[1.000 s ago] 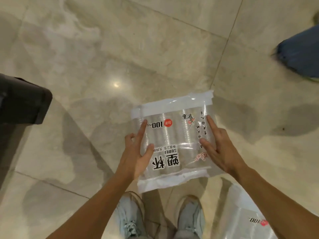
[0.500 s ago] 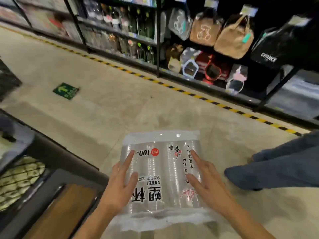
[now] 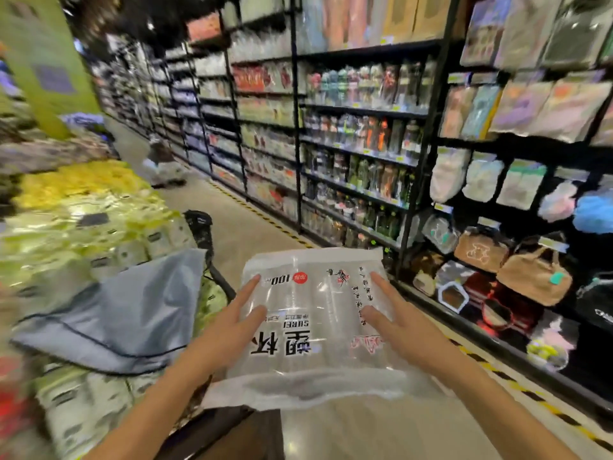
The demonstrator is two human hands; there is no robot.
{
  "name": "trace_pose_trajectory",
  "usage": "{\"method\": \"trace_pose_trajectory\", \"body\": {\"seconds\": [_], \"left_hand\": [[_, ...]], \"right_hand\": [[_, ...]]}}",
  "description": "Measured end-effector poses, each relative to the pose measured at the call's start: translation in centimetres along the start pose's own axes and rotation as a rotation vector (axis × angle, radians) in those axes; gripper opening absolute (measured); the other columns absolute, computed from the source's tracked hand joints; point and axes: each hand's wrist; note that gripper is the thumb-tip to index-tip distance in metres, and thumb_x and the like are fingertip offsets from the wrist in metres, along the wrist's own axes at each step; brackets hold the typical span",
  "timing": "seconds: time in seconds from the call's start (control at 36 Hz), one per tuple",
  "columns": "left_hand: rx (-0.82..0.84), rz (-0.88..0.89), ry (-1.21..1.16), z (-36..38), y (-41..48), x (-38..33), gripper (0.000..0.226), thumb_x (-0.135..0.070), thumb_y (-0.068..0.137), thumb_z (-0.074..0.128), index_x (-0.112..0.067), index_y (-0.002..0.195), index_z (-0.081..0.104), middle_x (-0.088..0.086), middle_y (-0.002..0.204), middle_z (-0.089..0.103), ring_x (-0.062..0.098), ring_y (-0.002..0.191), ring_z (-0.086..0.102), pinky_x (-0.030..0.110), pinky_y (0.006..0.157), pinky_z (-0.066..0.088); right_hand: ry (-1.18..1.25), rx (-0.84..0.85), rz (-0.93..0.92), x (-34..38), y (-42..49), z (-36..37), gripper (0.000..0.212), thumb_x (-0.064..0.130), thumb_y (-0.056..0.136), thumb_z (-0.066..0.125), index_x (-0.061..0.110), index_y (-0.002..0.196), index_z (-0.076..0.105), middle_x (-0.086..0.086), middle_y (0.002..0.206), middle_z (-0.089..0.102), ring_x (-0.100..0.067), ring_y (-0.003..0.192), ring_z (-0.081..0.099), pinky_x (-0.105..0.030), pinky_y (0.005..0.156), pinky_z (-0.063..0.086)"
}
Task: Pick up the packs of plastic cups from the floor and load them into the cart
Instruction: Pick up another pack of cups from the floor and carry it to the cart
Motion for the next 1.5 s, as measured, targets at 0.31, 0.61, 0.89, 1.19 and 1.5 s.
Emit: {"method": "trace_pose_trajectory", "body": {"seconds": [0.31, 0.61, 0.89, 1.19, 1.5], "left_hand": [[-0.390, -0.341, 0.011, -11.1, -15.1, 2.3, 0.056, -0.047, 0.102, 0.040, -0.053, 0.150, 0.013, -0.018, 0.156, 0.021, 0.011, 0.141, 0.028, 0.034, 0.115, 0.021], [-0.846, -0.653, -0.135, -16.8, -37.4, 7.5, 0.056, -0.042, 0.100, 0.046, -0.051, 0.150, 0.021, -0.018, 0.149, 0.034, 0.000, 0.121, 0.036, 0.019, 0.096, 0.034], [-1.169, -0.805, -0.178, -19.9, -60.7, 10.0, 0.056, -0.040, 0.100, 0.050, -0.046, 0.150, 0.024, -0.026, 0.124, 0.049, -0.016, 0.086, 0.054, 0.010, 0.073, 0.048], [-1.330, -1.113, -0.007, -21.3, -81.6, 11.3, 0.062, -0.046, 0.097, 0.048, -0.047, 0.152, 0.019, -0.007, 0.158, 0.031, 0.018, 0.135, 0.044, 0.028, 0.108, 0.036], [-1.481, -1.221, -0.076, -22.3, -92.2, 15.2, 0.058, -0.040, 0.100, 0.047, -0.048, 0.151, 0.020, -0.009, 0.152, 0.039, 0.018, 0.134, 0.045, 0.032, 0.114, 0.033]], "right_hand": [[0.100, 0.430, -0.410, 13.4, 4.4, 9.1, 0.068, 0.064, 0.092, 0.049, 0.057, 0.150, 0.014, 0.036, 0.146, 0.015, -0.003, 0.145, 0.023, -0.030, 0.116, 0.023], [0.133, 0.889, -0.696, 27.8, -3.9, 24.6, 0.069, 0.071, 0.084, 0.050, 0.064, 0.144, 0.017, 0.030, 0.150, 0.021, -0.009, 0.144, 0.029, -0.036, 0.118, 0.026], [0.141, 1.155, -0.936, 40.2, -20.4, 37.4, 0.068, 0.067, 0.088, 0.050, 0.060, 0.148, 0.018, 0.028, 0.153, 0.020, 0.001, 0.130, 0.030, -0.029, 0.109, 0.026], [0.076, 1.357, -1.076, 49.4, -39.2, 49.1, 0.065, 0.074, 0.087, 0.046, 0.068, 0.143, 0.014, 0.026, 0.144, 0.035, -0.011, 0.134, 0.044, -0.034, 0.111, 0.031], [0.099, 1.501, -1.173, 55.9, -48.9, 58.5, 0.071, 0.074, 0.081, 0.053, 0.063, 0.145, 0.022, 0.029, 0.147, 0.025, -0.007, 0.144, 0.028, -0.031, 0.117, 0.025]]}}
Point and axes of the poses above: each hand's wrist, its own y-axis towards the middle knuckle, its own z-axis out of the palm, x = y × z
